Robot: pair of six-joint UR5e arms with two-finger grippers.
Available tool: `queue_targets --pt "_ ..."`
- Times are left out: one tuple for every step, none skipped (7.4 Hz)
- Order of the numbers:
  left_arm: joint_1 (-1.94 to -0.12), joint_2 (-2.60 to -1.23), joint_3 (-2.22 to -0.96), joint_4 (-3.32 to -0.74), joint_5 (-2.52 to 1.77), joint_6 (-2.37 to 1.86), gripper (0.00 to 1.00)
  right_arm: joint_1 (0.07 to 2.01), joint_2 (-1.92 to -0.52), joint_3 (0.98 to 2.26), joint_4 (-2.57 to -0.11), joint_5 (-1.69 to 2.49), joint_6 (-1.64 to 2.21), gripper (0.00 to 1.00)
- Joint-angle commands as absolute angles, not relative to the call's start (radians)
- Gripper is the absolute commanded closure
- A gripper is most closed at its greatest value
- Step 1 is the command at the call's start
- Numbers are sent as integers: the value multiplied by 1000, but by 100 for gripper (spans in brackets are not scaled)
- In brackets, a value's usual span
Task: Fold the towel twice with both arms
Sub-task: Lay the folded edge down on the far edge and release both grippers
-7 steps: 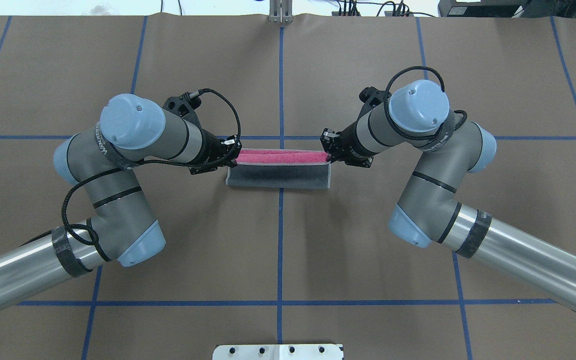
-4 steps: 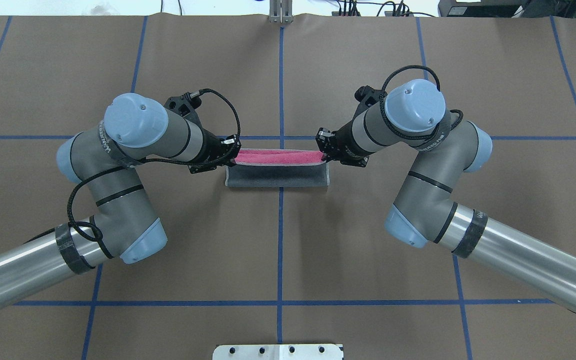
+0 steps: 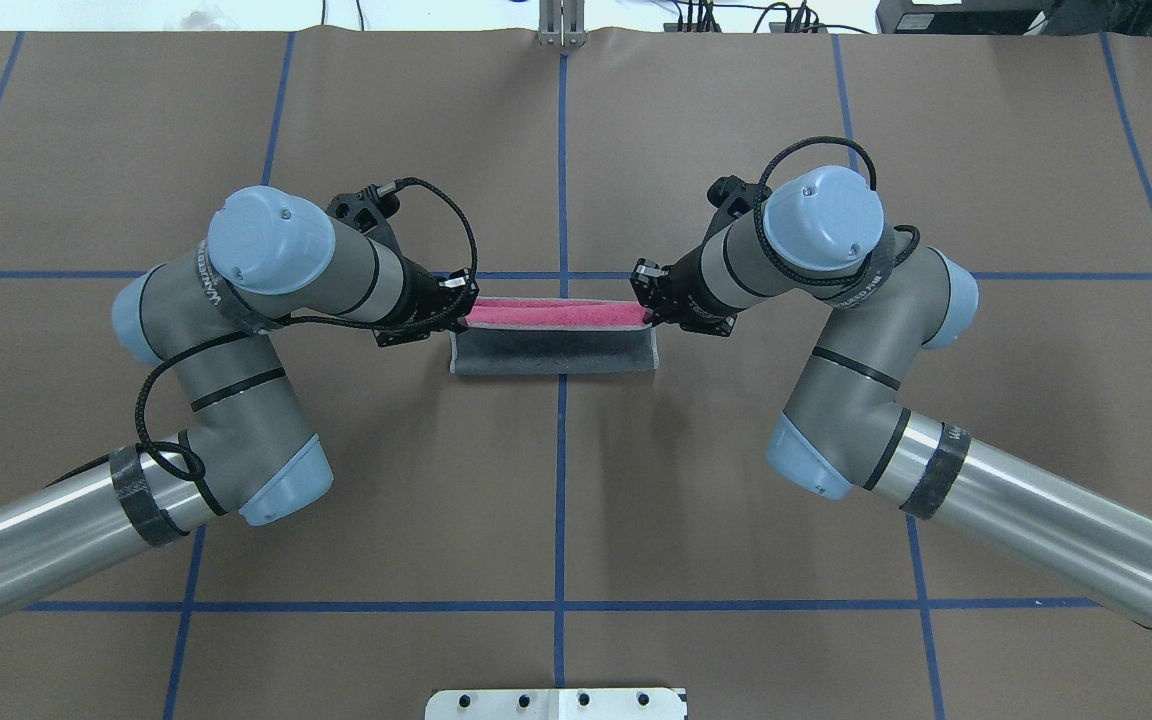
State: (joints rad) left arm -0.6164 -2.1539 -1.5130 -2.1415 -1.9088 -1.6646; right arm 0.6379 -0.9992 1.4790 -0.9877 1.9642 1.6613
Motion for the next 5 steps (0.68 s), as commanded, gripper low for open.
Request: queue_targets --pt "-614 -2157 -1511 -2141 -1908 -1667 100 634 -1000 1476 -967 1960 1661 100" --pt "-612 -2158 -1502 -2141 -1907 -1667 100 634 -1000 1462 -942 1960 1661 100" --pt "-614 -2158 -1499 -2141 -1907 -1667 100 634 -1000 1457 -939 1960 1661 88" --pt "-615 -2161 -1496 -2141 -1905 -1669 78 634 -1002 1457 -939 1960 1661 43" --pt "-617 -2169 -1493 -2143 -1905 -1710 13 634 -1002 1457 -937 1959 1661 6"
